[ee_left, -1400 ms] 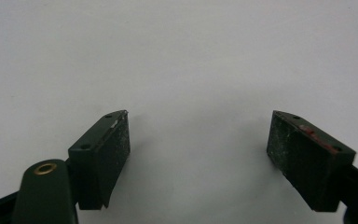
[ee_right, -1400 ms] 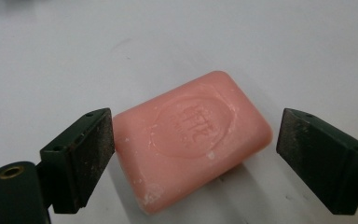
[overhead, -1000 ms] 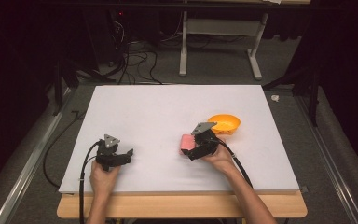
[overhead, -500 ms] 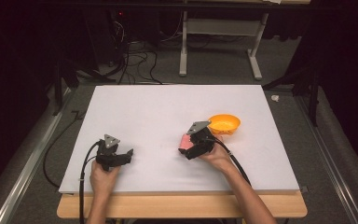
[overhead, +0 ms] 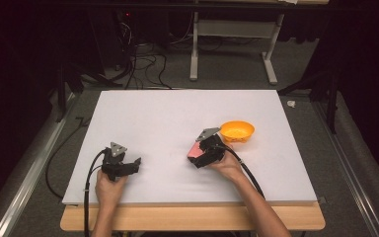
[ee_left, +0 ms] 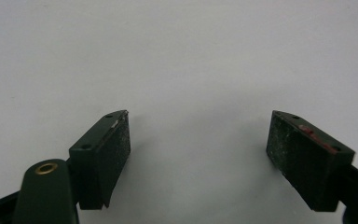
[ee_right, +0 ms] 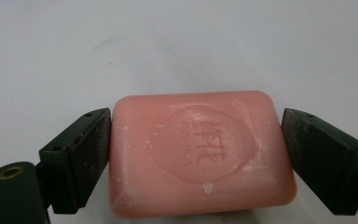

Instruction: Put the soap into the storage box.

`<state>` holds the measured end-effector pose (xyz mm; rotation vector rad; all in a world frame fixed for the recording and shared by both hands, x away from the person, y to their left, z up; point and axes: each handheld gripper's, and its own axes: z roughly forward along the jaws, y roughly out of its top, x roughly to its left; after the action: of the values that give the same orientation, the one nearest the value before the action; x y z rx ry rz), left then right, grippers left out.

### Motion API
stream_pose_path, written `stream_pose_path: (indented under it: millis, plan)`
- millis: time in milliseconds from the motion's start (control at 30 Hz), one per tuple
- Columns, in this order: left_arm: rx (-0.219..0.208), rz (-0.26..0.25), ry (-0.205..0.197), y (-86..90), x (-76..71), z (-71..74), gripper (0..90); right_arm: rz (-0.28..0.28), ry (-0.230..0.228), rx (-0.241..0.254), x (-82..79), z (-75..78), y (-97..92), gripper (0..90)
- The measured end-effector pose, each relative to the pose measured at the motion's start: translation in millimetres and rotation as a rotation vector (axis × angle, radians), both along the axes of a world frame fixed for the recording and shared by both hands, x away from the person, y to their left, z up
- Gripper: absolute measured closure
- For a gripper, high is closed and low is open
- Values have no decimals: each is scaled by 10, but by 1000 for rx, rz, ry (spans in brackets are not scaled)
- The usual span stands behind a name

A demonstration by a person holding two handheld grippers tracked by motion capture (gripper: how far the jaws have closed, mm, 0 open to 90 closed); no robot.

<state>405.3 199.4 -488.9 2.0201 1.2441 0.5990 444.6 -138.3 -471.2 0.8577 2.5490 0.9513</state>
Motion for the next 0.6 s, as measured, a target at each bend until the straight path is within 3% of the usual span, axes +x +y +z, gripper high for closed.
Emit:
stream_pose_path:
  millis: [600]
  plan:
    - [-4,1,2,3,3,-1,220,-32,38,10,33,-90,17,134]
